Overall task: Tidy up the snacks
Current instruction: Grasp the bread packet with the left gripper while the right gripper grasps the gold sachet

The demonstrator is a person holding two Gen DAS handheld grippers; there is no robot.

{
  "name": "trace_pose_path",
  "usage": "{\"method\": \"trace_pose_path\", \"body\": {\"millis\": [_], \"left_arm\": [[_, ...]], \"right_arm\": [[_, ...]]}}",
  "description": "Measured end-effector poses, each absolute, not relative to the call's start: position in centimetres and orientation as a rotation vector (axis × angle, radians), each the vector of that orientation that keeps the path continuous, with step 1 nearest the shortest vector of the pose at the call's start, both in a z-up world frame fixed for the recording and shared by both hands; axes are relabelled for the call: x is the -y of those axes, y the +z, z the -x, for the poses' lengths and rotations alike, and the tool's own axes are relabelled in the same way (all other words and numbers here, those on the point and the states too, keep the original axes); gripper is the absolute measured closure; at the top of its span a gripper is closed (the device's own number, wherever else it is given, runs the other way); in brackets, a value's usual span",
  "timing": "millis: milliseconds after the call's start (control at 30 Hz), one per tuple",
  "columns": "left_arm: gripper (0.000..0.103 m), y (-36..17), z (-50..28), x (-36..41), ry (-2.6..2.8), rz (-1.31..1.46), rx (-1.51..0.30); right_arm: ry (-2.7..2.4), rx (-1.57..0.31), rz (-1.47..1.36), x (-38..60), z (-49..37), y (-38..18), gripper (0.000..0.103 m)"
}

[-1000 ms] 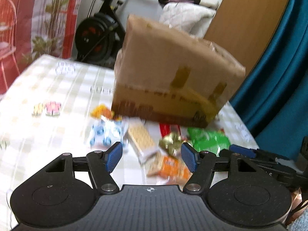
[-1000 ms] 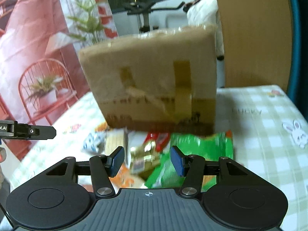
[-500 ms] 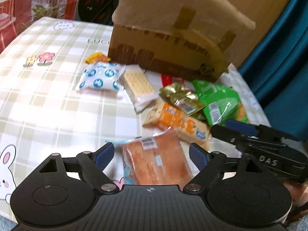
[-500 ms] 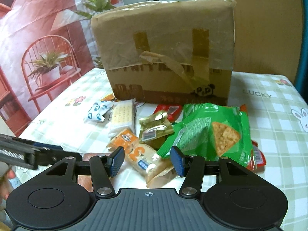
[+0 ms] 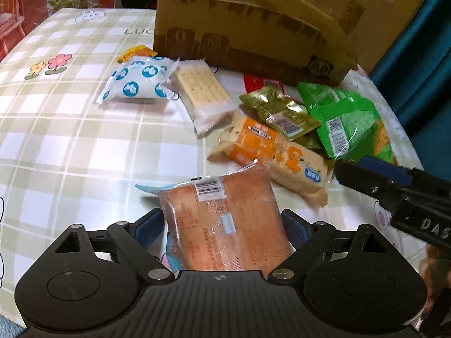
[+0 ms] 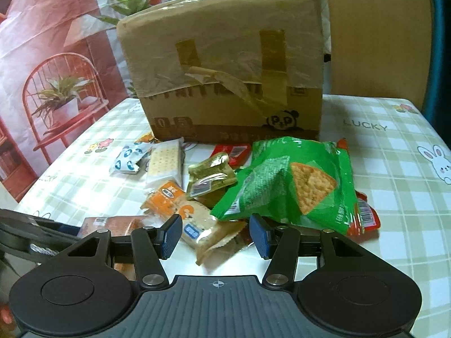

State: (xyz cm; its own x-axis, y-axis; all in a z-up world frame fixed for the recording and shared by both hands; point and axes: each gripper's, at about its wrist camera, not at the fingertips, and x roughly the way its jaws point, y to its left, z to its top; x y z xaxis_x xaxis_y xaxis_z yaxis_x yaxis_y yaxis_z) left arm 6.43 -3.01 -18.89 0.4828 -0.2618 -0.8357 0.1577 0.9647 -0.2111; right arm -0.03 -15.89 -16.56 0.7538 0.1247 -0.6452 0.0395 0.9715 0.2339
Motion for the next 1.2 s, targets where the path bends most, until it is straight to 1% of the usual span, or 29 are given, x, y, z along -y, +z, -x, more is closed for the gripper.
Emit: {"method": "trace_pose_path", "body": {"millis": [33, 100, 233, 500, 600, 700, 900, 1033, 1133, 1200], "left_arm": [[0.013, -19.0, -6.5, 3.2, -0.256, 0.096, -1.036], [0.020, -18.9, -6.5, 3.0, -0.268, 0.101, -1.024], [0.023, -18.4, -6.7, 1.6, -0.252, 0.094, -0.996], [0.024, -16.7, -8.2, -2.0, -0.196, 0.125, -0.921], [0.024, -15.8, -8.6, -2.7, -0.184, 0.129, -0.880], [0.024, -15.1, -9.3, -3.2, -0.180, 0.132, -0.852], [0.024, -14.8, -10.4, -4.1, -0.183, 0.148, -0.825], [0.024, -15.3, -10.9, -4.7, -0.179, 0.169, -0.831], [0.024, -15.7, -11.2, -4.9, -0.180, 0.186, -0.837], [0.024, -15.8, -11.3, -5.0, -0.183, 0.195, -0.837]], "right_arm": [[0.046, -0.718, -0.242, 15.9, 0.0, -16.6, 0.053], [0.047, -0.716, -0.243, 16.0, 0.1, -16.6, 0.053], [0.055, -0.706, -0.240, 15.9, 0.0, -16.2, 0.053], [0.084, -0.686, -0.197, 15.1, -2.3, -14.6, 0.053], [0.076, -0.690, -0.158, 14.5, -4.5, -14.4, 0.045], [0.062, -0.702, -0.105, 13.8, -6.7, -14.6, 0.043], [0.057, -0.784, -0.033, 12.3, -10.4, -16.5, 0.042], [0.040, -0.807, 0.004, 11.6, -11.6, -17.4, 0.034], [0.041, -0.827, 0.043, 11.1, -12.3, -17.7, 0.035], [0.043, -0.839, 0.072, 10.8, -12.6, -18.0, 0.038]]}}
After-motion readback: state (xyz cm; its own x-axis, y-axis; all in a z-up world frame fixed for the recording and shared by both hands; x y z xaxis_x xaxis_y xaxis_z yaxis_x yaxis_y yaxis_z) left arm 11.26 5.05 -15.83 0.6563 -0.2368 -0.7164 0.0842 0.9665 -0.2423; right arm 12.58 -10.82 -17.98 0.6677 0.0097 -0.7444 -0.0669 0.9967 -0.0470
